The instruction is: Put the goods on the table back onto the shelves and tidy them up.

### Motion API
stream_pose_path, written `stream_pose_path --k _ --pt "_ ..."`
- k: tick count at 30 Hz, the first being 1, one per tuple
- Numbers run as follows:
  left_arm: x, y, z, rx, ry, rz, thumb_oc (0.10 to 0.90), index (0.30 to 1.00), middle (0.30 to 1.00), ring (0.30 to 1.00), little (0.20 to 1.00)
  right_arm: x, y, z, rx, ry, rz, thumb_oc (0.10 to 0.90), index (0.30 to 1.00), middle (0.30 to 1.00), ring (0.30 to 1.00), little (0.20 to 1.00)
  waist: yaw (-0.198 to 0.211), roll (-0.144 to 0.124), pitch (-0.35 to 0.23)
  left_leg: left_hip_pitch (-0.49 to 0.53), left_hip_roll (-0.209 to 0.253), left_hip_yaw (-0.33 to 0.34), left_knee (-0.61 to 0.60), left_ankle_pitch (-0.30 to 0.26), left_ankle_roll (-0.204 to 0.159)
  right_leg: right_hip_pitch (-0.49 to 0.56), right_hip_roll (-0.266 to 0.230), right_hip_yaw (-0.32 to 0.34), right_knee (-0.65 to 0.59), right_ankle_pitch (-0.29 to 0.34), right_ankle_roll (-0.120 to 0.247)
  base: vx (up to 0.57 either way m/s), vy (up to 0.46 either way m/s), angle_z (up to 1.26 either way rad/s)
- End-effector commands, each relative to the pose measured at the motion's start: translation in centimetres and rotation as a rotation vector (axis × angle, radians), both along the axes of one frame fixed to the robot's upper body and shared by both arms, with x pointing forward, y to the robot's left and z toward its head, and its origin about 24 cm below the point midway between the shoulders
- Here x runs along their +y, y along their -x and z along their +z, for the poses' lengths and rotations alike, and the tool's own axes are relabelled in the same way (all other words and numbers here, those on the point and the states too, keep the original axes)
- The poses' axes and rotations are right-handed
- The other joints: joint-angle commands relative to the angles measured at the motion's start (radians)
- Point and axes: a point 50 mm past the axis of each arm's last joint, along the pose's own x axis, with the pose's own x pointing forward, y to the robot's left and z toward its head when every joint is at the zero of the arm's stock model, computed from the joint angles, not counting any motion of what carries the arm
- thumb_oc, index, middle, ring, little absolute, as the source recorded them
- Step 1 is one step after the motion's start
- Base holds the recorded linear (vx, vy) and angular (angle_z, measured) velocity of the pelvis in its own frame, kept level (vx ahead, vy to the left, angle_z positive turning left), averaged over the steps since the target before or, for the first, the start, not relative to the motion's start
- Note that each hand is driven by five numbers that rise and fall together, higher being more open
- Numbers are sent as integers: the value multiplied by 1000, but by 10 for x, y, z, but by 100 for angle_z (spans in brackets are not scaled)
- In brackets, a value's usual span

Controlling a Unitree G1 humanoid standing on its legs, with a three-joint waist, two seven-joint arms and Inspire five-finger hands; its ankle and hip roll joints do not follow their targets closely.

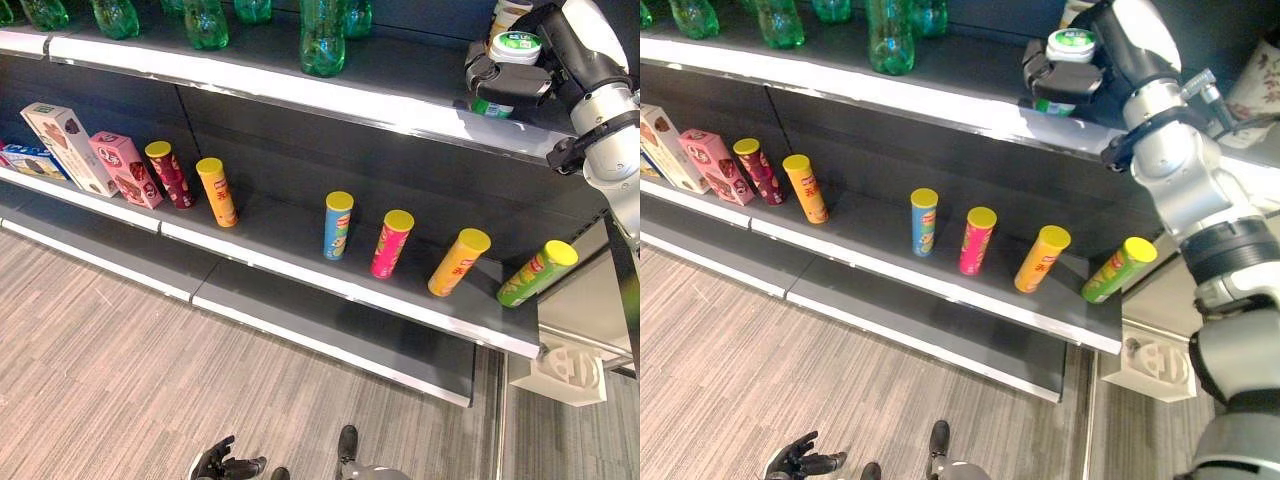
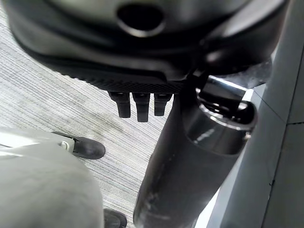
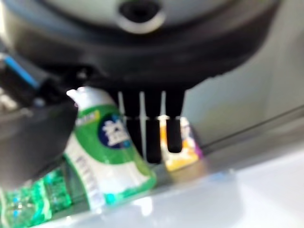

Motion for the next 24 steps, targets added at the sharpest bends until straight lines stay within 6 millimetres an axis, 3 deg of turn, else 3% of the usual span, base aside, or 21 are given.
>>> stream_pose_path --k 1,24 --pt "23 -9 8 -34 -86 -37 800 900 900 900 900 0 8 53 -185 -66 -16 400 300 300 300 300 26 -72 -33 -5 -7 60 3 -70 -30 96 -81 -10 10 -186 149 7 -12 9" --pt "27 -10 8 -17 -102 -39 800 900 900 900 900 -12 4 43 -148 -81 -68 400 300 300 300 300 11 -75 -33 4 -3 85 3 -79 -27 103 -81 1 6 -183 152 -2 -2 2"
